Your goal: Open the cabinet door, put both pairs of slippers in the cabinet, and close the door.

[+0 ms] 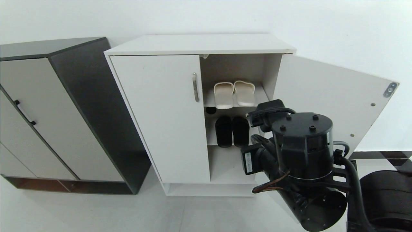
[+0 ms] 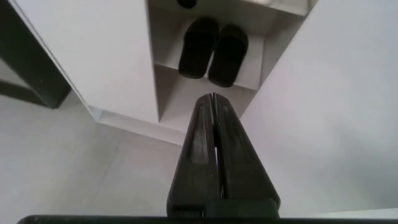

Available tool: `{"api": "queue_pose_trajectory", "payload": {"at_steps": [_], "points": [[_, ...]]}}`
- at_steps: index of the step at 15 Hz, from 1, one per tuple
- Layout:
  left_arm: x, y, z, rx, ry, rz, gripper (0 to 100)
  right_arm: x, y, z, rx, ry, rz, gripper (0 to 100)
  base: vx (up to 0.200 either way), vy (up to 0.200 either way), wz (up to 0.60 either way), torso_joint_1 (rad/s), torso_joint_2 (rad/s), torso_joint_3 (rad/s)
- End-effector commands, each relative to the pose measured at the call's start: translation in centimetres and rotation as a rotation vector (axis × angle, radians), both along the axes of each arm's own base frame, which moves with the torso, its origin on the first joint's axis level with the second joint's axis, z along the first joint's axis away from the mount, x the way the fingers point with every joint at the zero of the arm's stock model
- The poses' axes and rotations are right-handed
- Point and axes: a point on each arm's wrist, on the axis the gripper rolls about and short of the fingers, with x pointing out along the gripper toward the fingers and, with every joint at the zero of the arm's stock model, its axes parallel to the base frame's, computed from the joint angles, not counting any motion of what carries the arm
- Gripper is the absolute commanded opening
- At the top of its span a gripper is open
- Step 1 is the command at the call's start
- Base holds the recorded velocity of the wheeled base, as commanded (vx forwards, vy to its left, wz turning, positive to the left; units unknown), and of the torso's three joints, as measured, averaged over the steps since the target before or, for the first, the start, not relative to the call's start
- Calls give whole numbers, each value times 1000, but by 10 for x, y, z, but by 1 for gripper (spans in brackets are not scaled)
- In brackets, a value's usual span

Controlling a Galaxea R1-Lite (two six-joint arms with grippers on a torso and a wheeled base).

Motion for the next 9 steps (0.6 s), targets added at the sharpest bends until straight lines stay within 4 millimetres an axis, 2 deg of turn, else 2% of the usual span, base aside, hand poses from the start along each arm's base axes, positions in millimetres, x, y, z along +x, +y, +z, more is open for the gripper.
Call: {"api": "queue_pose_trajectory", "payload": {"at_steps": [1, 9], "points": [[0, 0, 0, 0, 0, 1, 0, 0, 0, -1, -1, 1, 0, 0, 0, 0, 0, 110, -461, -354], [0, 0, 0, 0, 0, 1, 0, 0, 1, -1, -2, 2, 0, 0, 0, 0, 0, 146, -472, -328]]}}
